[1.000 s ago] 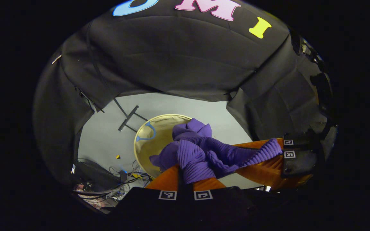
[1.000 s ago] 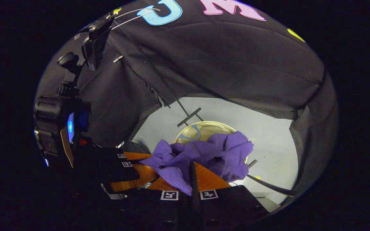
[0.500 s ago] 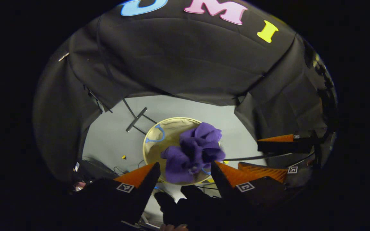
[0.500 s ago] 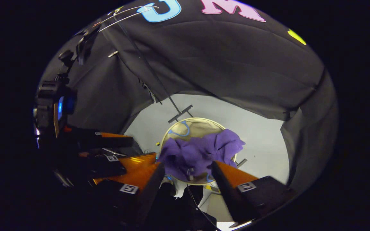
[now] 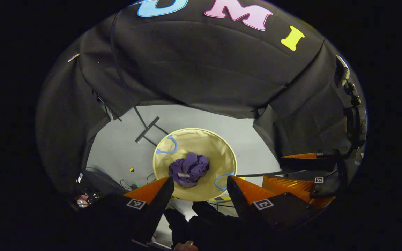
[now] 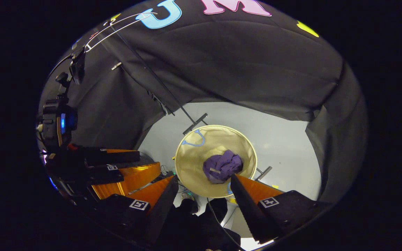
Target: Grasp the clothes on the hanger with both hands and then place them into the laundry hamper below.
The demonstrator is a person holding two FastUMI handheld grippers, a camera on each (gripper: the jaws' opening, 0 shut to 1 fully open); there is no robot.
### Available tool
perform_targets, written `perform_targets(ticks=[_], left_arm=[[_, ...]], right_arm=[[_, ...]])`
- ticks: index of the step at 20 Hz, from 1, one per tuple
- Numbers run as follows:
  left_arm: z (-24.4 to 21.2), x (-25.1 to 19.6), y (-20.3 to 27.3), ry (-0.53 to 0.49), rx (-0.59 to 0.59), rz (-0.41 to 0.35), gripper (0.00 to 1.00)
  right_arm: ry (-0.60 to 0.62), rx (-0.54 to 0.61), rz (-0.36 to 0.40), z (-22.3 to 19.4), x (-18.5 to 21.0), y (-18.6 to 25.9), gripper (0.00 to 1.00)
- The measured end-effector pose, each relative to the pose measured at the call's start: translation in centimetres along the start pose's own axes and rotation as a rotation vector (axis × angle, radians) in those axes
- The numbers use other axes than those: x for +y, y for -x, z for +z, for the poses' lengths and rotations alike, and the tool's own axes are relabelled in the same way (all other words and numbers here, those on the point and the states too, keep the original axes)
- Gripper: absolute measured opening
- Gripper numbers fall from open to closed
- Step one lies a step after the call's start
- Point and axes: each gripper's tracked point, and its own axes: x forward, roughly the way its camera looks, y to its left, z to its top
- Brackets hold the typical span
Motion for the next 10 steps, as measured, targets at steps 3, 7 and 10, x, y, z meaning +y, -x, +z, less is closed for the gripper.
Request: perform_targets(ticks=[3,7,10], left_arm=[[1.2,0.3,0.9,0.014,-0.050,-0.010,0.96],[3.7,1.3,3.7,0.021,-0.149,-0.031,0.95],[4.7,2.8,6.4,-0.005,-0.223,-0.040,0.95]], right_arm=[[-0.007,-0.041,-0.009,0.9,0.0,0.8,0.99],[-0.031,-0.120,-0.039,2.5,0.7,2.6,0.99],[-0.052,-0.183,-0.054,3.1,2.4,4.1,0.99]])
